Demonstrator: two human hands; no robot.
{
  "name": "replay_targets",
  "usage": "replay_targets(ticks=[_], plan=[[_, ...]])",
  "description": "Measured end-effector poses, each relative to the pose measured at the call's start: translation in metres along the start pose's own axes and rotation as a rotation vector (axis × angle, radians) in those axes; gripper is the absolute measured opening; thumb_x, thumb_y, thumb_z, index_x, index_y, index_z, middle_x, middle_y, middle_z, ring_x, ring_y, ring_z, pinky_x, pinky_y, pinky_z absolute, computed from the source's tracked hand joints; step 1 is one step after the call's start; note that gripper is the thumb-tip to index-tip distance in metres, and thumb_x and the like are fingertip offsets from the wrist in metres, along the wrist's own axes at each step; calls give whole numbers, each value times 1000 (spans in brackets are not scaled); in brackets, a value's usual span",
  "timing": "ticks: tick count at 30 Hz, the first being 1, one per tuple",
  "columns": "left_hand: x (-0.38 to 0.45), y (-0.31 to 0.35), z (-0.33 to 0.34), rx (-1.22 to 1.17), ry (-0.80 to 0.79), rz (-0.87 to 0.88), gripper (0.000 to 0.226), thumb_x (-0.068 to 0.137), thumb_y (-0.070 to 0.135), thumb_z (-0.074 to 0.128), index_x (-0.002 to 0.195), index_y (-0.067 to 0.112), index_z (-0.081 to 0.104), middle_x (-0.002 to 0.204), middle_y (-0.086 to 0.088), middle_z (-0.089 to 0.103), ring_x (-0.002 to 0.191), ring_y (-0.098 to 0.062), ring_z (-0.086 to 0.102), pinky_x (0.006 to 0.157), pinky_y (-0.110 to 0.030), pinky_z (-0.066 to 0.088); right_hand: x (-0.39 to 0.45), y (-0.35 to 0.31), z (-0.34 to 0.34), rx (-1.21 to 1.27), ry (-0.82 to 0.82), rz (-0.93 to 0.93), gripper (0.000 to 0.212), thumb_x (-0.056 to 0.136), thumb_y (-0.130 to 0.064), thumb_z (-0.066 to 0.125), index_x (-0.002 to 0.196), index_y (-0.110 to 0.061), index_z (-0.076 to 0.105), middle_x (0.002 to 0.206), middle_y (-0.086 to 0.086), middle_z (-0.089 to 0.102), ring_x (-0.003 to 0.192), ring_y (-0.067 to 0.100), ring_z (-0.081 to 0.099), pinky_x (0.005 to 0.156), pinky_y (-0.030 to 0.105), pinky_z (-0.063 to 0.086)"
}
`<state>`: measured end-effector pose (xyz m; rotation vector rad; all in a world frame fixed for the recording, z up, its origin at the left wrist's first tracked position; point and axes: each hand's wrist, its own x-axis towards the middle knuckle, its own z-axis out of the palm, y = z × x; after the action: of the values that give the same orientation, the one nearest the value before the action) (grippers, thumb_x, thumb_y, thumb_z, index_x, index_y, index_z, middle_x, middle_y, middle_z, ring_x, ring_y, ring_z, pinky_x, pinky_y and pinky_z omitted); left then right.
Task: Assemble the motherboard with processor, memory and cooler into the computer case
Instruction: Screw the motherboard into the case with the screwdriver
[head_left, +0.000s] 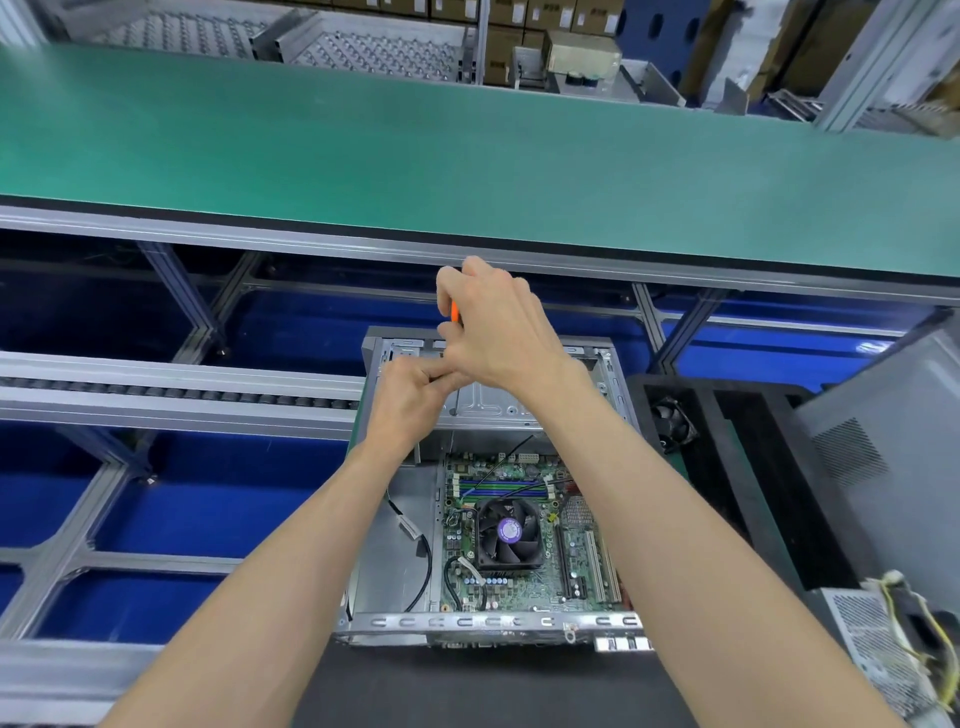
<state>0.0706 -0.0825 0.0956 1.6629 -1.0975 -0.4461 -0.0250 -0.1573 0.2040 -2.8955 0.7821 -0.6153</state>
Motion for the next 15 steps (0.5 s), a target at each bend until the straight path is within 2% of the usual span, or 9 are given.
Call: replay_targets(ticks=[1,3,5,7,8,10,12,13,15], plan=[[-1,-2,1,-17,-11,-21,16,89,19,73,80,29,79,50,19,60,44,0,39,48,-15,31,3,-2,-2,-98,-6,18,17,87,-24,60,90,-14,47,86,2,46,74,32,51,61,38,38],[-2,-6,1,-38,-23,-63,9,89,21,73,93,18,81,73,3,75,57,-5,52,55,-28,43,7,-4,-5,-217,-8,26,23,94,-31,58,87,-16,42,82,3,41,72,30,44,61,37,32],[-1,-11,1,-12,-21,-78,7,88,19,74,87,18,81,69,-7,73,58,-12,50,57,-33,42,9,-8,-9,-177,-61,-16,21,88,-25,59,84,-15,42,83,2,40,69,27,41,58,33,28],[-1,-17,-1,23,-24,-94,8,88,19,74,83,18,81,54,1,65,50,-7,40,50,-29,36,11,-11,-13,-77,-144,-65,13,75,-13,57,82,-12,46,86,3,43,66,25,41,53,30,25],[-2,-19,-1,33,-33,-107,9,88,20,74,84,16,82,56,2,66,50,-5,41,50,-29,38,11,-12,-14,-57,-170,-69,13,72,-10,56,79,-13,46,84,4,43,67,25,42,53,30,25],[-3,-21,0,33,-44,-135,12,88,20,74,92,12,81,80,-4,76,64,-4,56,65,-30,50,11,-12,-13,-91,-147,-38,20,80,-11,57,74,-14,38,75,1,36,71,28,42,55,32,27],[-5,-23,2,21,-34,-139,14,88,18,74,98,11,80,95,1,77,74,8,62,73,-15,50,9,-12,-10,-160,-90,8,20,92,-18,56,80,-13,41,76,1,33,74,29,39,62,36,30],[-6,-24,4,23,-35,-136,13,88,17,74,97,10,80,92,5,77,70,12,60,69,-9,46,9,-12,-10,-178,-83,15,18,95,-22,56,84,-14,44,79,2,34,75,29,39,64,37,31],[-6,-27,7,41,-49,-128,11,88,16,73,91,9,80,67,16,71,53,10,53,55,-7,38,9,-12,-12,-135,-126,-12,24,88,-21,60,78,-13,40,80,1,35,74,29,43,62,36,32]])
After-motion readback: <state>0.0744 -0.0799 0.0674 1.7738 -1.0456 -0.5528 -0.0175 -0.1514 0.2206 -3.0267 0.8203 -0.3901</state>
